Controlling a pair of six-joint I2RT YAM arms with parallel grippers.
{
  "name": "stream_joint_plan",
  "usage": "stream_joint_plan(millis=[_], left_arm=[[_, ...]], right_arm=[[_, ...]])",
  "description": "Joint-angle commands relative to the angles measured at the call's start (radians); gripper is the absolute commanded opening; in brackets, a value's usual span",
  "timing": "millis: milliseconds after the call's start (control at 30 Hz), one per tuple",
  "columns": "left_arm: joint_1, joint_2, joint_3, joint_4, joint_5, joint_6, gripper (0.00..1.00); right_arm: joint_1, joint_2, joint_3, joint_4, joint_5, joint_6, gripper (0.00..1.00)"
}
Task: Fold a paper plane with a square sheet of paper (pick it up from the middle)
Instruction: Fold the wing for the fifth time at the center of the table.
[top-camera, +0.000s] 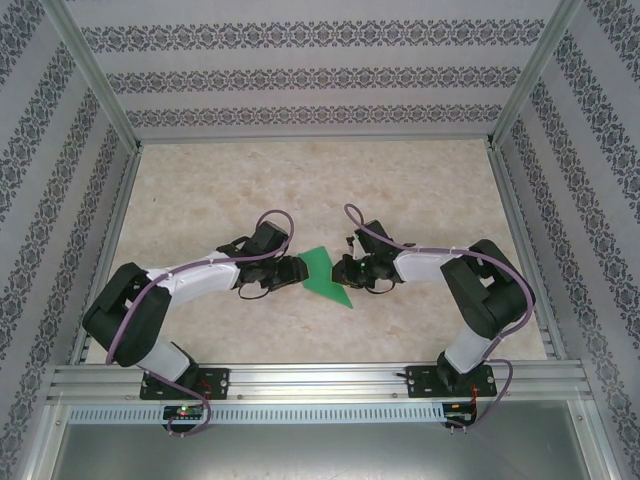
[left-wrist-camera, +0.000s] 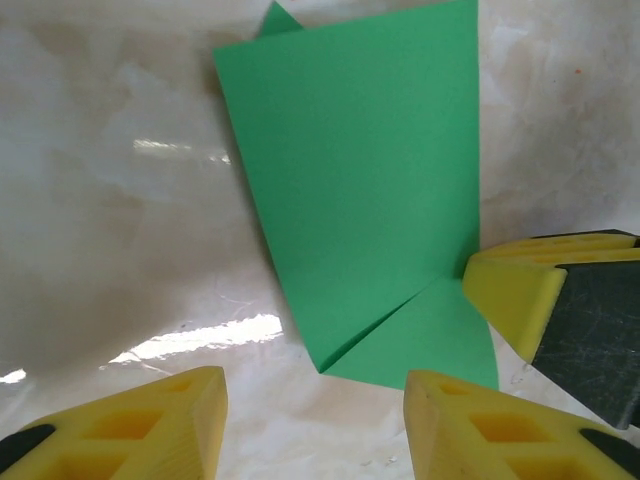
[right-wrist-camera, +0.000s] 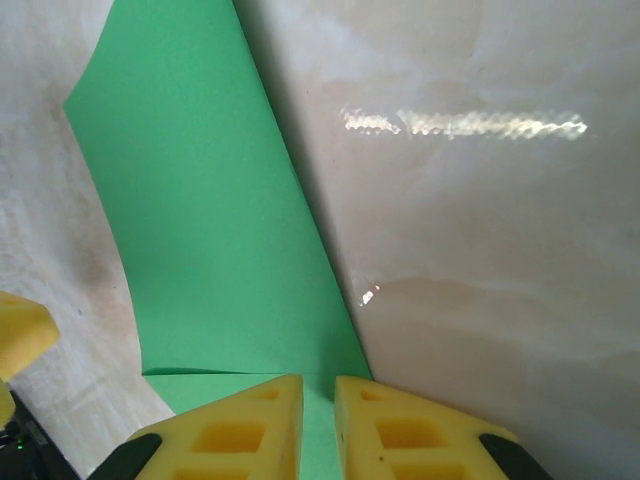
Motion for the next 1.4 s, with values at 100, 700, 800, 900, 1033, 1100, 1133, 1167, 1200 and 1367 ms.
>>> stream_joint_plan(millis=[100,700,800,900,1033,1100,1133,1167,1200,1367], left_arm=[[-0.028,0.025,-0.020,0.128,0.025,-0.127,0.52],[-0.038,0.107,-0.022,0.220,0.028,-0.196,0.50],[-0.038,0.120,-0.021,0.224,0.027,-0.201,0.50],[-0.038,0.129,-0.018,0.232,0.029,-0.200,0.50],[-0.039,0.142,-0.017,0.272,0.041,-0.206,0.49],[-0.038,0.153,-0.016,0.284,0.048,-0.206,0.48],[-0.038,0.158,-0.013,0.293,0.054,-0.209,0.47],[-0.040,0.162,-0.014,0.306,0.060,-0.211,0.46],[-0.040,0.165,-0.010,0.316,0.065,-0.214,0.46],[-0.040,0.162,-0.003,0.337,0.073,-0.213,0.39]], right_arm=[[-0.019,0.025,-0.077,0.116,0.014,0.090,0.18],[-0.019,0.064,-0.107,0.192,0.022,0.141,0.18],[-0.020,0.067,-0.106,0.193,0.021,0.142,0.18],[-0.019,0.068,-0.107,0.194,0.022,0.143,0.18],[-0.019,0.072,-0.107,0.194,0.021,0.143,0.18],[-0.019,0.073,-0.107,0.196,0.020,0.141,0.19],[-0.019,0.073,-0.109,0.200,0.017,0.141,0.19],[-0.019,0.072,-0.110,0.206,0.015,0.140,0.20],[-0.019,0.071,-0.110,0.207,0.014,0.140,0.20],[-0.018,0.078,-0.104,0.210,0.012,0.138,0.20]])
